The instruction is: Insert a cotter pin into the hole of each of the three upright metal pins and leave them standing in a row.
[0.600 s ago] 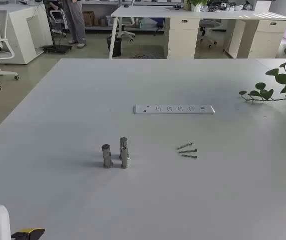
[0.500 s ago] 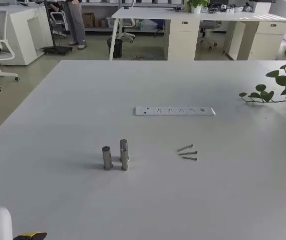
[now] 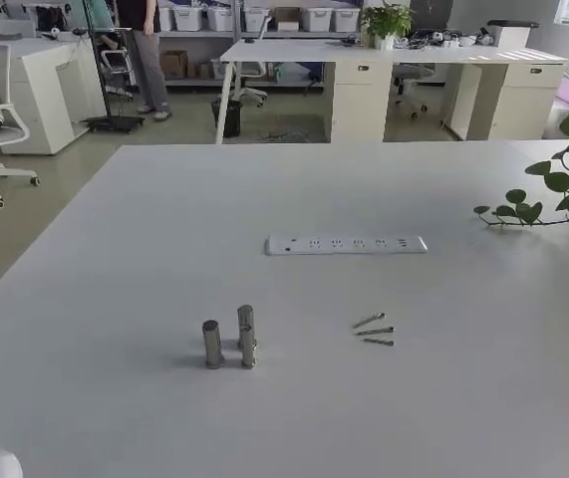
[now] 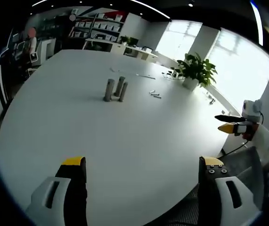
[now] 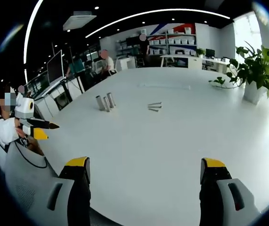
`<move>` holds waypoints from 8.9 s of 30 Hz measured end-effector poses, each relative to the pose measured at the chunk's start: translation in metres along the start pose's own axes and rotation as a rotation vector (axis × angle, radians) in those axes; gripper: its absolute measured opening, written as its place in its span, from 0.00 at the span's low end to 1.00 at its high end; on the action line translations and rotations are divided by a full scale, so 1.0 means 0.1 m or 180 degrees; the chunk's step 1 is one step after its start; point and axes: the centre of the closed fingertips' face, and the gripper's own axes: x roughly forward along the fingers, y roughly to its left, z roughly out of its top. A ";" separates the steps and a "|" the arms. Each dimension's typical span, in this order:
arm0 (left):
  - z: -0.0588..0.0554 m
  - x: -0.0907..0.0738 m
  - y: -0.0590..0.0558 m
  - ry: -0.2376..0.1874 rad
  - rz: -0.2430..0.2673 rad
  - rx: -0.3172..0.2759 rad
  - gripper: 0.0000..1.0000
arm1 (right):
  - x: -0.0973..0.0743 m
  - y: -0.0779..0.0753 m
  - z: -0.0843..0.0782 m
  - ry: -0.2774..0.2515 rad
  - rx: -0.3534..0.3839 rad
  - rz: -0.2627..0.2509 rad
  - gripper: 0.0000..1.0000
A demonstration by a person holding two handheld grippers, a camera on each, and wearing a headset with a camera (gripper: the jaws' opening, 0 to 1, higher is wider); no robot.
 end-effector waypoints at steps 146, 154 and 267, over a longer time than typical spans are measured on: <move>1.36 1.52 0.83 -0.0339 0.0186 0.1082 0.12 | -0.15 -0.26 -0.17 0.0140 0.0132 -0.0471 0.90; 1.37 1.53 0.83 -0.0348 0.0237 0.1266 0.11 | -0.15 -0.28 -0.19 0.0159 0.0172 -0.0494 0.90; 0.50 1.30 -0.80 0.0010 -0.1242 0.2438 0.10 | -0.12 -0.11 -0.17 0.0057 0.0153 -0.0328 0.90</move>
